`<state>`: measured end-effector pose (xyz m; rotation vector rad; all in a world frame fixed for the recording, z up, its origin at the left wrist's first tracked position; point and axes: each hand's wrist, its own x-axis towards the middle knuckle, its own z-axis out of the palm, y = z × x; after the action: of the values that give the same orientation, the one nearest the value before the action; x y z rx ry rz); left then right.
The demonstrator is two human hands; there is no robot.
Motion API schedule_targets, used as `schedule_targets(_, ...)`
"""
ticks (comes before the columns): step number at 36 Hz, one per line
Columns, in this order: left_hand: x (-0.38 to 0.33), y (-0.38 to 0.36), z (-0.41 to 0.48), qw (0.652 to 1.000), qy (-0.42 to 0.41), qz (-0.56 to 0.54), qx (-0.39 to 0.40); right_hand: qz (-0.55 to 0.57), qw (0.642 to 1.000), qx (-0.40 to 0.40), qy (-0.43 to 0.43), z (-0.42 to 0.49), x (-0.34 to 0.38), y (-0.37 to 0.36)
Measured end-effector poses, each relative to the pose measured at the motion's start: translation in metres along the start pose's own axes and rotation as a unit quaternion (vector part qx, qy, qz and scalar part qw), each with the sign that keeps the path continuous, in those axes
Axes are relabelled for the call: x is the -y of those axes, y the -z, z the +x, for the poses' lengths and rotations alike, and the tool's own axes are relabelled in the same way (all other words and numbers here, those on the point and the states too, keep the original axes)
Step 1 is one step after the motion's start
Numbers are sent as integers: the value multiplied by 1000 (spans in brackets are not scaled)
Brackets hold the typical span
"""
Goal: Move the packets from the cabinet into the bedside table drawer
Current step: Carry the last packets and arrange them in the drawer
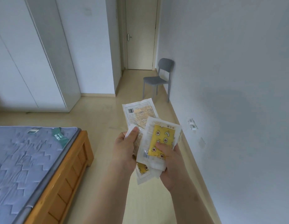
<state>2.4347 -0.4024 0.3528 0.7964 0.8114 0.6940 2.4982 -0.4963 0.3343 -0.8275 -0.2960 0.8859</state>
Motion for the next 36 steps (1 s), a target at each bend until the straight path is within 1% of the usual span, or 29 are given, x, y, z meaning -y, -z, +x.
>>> schedule_targets(3,-18,-28,61,1000,-8,-11,-12,-16,1000,-7,-16,73,16,1)
schedule_targets(6,-46,-46,116,998,-28,-38,-44,-31,999,17,-35,143,29,-14)
schedule_targets(8,-62,-47,149,994,-39,-61,-81,-44,997,39,-55,183,28,-26)
schedule_targets(10,-74,-43,181,989,-47,-78,-118,-57,994,43,-84,218,22,-34)
schedule_targets(13,-90,-36,233,982,-56,-101,-149,-58,989,54,-127,273,8,-43)
schedule_targets(15,-100,-33,272,980,-64,-110,-154,-57,987,57,-137,314,0,-51)
schedule_targets(20,-139,-26,379,976,-78,-135,-154,-79,986,65,-131,426,-19,-80)
schedule_targets(23,-177,-24,445,977,-88,-127,-150,-93,985,56,-134,499,-27,-108)
schedule_targets(29,-254,-31,562,980,-115,-104,-122,-111,984,82,-112,634,-31,-161)
schedule_targets(34,-286,-33,654,983,-107,-81,-125,-68,986,93,-119,733,-45,-182)
schedule_targets(36,-297,-28,695,981,-112,-82,-134,-74,984,99,-126,775,-57,-190)
